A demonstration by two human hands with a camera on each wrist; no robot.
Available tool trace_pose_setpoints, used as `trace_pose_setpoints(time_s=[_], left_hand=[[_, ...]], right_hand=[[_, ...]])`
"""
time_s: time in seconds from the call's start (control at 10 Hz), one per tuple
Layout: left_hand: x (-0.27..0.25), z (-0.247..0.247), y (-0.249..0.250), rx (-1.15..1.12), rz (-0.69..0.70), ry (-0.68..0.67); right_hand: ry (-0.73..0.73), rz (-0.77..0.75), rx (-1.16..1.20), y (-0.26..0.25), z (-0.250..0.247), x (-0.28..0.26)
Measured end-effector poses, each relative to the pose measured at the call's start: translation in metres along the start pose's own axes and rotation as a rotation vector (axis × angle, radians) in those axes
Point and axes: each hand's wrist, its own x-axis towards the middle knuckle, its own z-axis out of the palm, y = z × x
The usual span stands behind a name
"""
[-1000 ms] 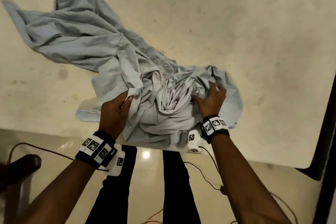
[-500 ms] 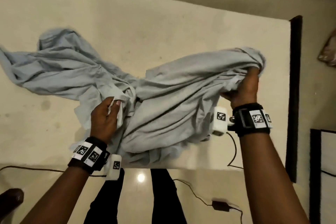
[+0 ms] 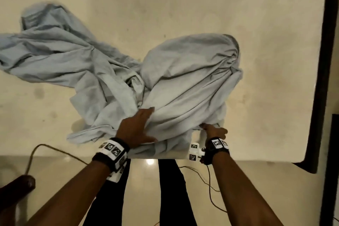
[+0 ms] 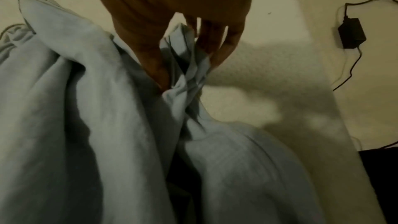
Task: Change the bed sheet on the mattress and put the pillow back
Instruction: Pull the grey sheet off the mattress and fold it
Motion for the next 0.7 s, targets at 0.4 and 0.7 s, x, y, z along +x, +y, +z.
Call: trace_pose_setpoints(time_s=[0.4, 0.7], left_hand=[[0.037, -0.123, -0.015, -0.190, -0.227, 0.604], [0.055, -0.162, -0.009, -0.272, -0.329, 0.829]], right_hand=[[-0.350, -0.258, 0.663, -0.109, -0.077, -0.092], [0.060, -0.186, 0.811, -0.079, -0.110, -0.063]])
